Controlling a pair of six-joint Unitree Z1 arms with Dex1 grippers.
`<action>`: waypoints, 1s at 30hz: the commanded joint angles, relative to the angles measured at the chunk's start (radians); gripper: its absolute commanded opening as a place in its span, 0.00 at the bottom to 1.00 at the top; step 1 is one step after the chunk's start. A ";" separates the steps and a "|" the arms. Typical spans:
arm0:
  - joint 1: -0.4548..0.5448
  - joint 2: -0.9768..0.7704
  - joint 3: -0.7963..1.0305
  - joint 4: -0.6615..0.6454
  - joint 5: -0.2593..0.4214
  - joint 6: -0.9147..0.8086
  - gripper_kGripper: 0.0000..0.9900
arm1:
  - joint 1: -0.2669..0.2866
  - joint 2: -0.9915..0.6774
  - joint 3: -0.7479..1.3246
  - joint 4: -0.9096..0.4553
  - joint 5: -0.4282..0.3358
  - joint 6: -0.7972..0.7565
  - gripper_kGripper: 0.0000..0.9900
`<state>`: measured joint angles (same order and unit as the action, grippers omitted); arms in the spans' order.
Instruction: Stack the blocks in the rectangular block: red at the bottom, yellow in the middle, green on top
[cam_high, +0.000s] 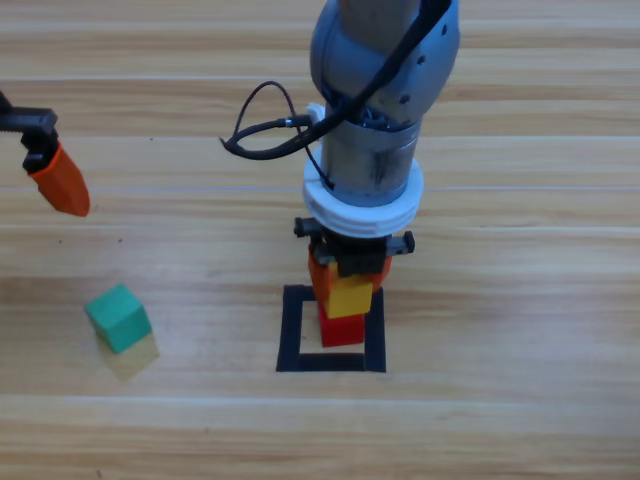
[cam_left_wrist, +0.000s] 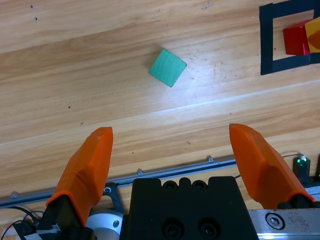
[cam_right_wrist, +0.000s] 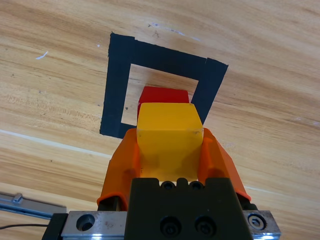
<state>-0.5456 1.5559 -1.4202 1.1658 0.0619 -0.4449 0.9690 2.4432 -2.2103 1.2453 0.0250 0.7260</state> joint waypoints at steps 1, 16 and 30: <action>0.019 0.006 0.037 -0.038 -0.008 0.005 1.00 | 0.033 0.062 -0.005 0.013 -0.020 0.015 0.05; 0.019 0.021 0.096 -0.100 -0.011 0.002 1.00 | 0.037 0.037 -0.014 0.028 -0.045 0.018 0.05; 0.027 0.047 0.138 -0.166 -0.042 0.022 0.98 | 0.057 0.023 -0.017 0.034 -0.057 0.035 0.05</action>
<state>-0.5455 1.5653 -1.3165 1.0240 0.0355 -0.4412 0.9895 2.4433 -2.2164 1.2604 -0.0169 0.7520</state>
